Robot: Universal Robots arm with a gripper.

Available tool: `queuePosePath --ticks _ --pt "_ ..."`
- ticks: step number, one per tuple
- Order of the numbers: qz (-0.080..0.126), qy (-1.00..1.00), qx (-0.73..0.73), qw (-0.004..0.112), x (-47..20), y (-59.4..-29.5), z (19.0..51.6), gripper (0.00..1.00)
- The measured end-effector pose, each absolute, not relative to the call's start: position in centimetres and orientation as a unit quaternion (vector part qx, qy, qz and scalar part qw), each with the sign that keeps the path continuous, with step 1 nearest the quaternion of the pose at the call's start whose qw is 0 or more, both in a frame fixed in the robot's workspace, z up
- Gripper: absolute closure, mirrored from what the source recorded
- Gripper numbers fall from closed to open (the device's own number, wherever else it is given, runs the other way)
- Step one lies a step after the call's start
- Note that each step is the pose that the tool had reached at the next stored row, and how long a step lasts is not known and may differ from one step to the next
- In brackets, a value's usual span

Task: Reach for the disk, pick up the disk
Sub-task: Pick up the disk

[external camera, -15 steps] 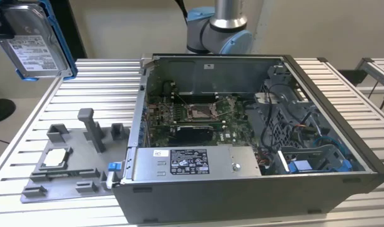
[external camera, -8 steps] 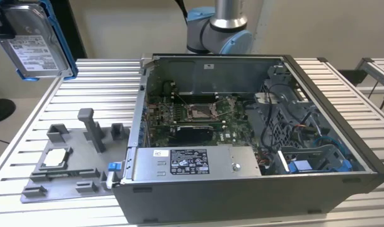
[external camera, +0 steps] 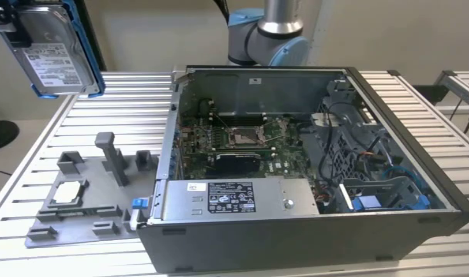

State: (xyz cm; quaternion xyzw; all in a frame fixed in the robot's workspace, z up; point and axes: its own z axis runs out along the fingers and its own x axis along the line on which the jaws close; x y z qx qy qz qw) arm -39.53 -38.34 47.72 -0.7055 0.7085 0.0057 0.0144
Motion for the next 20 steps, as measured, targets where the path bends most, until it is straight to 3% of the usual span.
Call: queuePosePath --ticks 20 --pt "0.011 0.709 -0.705 0.009 -31.1 -38.3 47.7 1.0"
